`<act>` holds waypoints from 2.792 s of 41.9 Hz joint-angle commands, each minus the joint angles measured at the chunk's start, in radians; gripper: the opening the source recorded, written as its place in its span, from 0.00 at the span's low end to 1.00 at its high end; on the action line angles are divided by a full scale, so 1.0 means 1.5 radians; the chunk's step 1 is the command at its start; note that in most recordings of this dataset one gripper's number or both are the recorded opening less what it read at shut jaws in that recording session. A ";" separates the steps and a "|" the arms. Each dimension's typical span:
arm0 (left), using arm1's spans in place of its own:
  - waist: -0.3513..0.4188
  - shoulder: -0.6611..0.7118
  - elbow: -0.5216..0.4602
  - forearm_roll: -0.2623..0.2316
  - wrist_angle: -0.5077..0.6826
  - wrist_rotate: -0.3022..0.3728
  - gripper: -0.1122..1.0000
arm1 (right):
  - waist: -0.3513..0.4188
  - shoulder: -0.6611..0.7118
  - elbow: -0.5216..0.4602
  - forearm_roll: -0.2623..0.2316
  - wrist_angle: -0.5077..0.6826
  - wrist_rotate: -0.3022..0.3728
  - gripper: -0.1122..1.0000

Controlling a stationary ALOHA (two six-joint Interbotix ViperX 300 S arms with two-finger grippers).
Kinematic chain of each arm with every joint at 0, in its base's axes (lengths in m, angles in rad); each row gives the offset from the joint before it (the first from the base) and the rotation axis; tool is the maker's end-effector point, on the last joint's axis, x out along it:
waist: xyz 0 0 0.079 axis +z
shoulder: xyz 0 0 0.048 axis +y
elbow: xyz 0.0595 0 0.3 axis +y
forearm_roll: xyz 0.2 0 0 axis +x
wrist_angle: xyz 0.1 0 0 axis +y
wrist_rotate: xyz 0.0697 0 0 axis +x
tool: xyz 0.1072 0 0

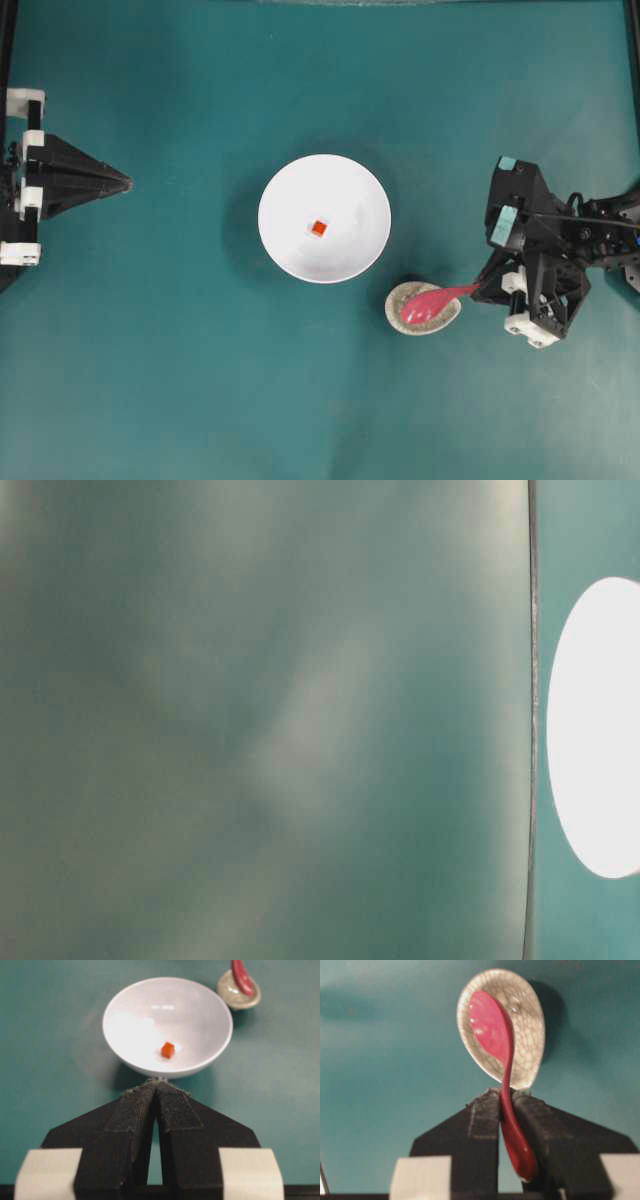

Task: Grip the spoon and scoop the red block from the bowl with right arm.

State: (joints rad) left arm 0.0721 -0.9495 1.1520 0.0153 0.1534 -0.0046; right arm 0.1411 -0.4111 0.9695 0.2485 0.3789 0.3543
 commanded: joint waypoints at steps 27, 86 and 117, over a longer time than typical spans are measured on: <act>0.002 0.002 -0.010 0.001 -0.006 -0.001 0.11 | 0.001 0.000 -0.001 -0.046 0.024 -0.010 0.54; 0.002 0.003 -0.008 0.001 0.000 -0.002 0.11 | 0.059 0.080 0.230 -0.185 -0.538 -0.025 0.68; 0.002 0.010 -0.007 0.001 0.001 -0.002 0.11 | 0.060 0.142 0.241 -0.149 -0.604 -0.139 0.67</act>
State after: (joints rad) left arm 0.0721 -0.9419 1.1520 0.0153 0.1580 -0.0061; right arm 0.2286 -0.1933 1.3407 0.0215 -0.5154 0.1503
